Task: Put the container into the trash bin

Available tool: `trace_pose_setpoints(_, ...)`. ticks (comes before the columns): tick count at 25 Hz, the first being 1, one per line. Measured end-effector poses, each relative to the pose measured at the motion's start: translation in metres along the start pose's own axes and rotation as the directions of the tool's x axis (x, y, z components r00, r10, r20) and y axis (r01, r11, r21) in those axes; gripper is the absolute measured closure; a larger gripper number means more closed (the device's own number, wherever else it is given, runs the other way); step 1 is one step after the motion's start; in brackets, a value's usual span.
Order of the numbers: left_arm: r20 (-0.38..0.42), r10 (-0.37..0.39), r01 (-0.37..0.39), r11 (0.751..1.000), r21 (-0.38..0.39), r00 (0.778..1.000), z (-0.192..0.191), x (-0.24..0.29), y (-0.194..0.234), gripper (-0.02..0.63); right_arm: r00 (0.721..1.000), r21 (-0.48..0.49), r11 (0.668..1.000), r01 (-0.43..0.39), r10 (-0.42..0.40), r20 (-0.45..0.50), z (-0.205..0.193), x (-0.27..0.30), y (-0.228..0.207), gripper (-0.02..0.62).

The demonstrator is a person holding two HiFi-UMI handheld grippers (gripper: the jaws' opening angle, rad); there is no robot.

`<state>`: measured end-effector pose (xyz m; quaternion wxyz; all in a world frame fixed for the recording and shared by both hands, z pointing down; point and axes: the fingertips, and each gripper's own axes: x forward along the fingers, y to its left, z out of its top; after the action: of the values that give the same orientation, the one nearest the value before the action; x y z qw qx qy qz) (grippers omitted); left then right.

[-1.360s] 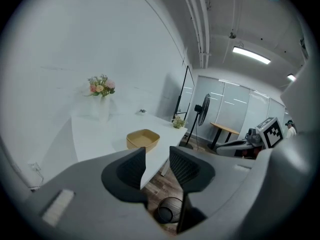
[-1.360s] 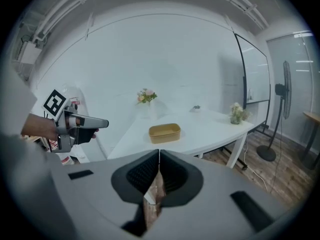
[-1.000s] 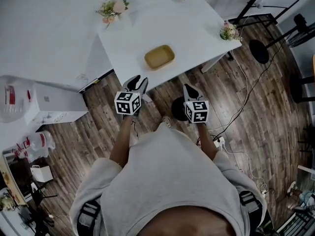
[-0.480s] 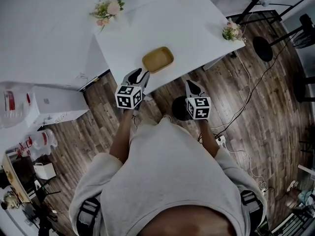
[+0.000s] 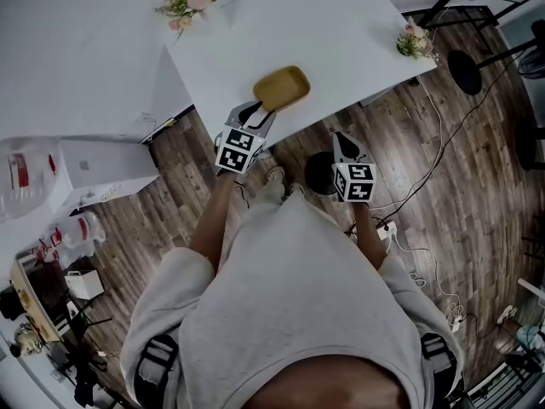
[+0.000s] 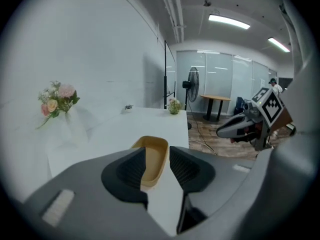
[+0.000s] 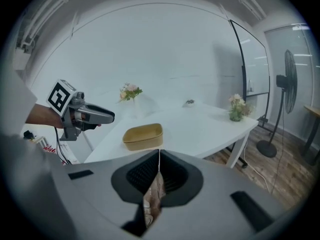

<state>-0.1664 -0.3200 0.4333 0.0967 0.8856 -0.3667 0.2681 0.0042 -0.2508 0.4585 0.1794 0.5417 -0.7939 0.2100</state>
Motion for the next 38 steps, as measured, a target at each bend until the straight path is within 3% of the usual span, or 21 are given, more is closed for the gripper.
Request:
trace_pose_setpoints(8, -0.117, -0.080, 0.102, 0.974, 0.200, 0.990, -0.014, 0.022, -0.013, 0.446, 0.999, 0.025, 0.998, 0.052, -0.052, -0.014, -0.002, -0.001, -0.004, 0.580)
trace_pose_setpoints(17, -0.259, -0.120, 0.216, 0.897, 0.385, 0.958, -0.034, 0.042, -0.025, 0.446, 0.996, 0.042, 0.995, 0.088, -0.087, -0.027, -0.007, -0.003, 0.000, 0.580)
trace_pose_setpoints(28, -0.368, -0.123, 0.294, 0.839, 0.457, 0.922, -0.056, 0.079, -0.023, 0.446, 0.989, 0.069, 0.987, 0.142, -0.139, -0.045, -0.015, -0.006, -0.007, 0.580)
trace_pose_setpoints(38, -0.427, -0.133, 0.345, 0.812, 0.470, 0.895, -0.060, 0.111, -0.032, 0.456, 0.980, 0.101, 0.975, 0.198, -0.194, -0.055, -0.022, -0.016, -0.017, 0.580)
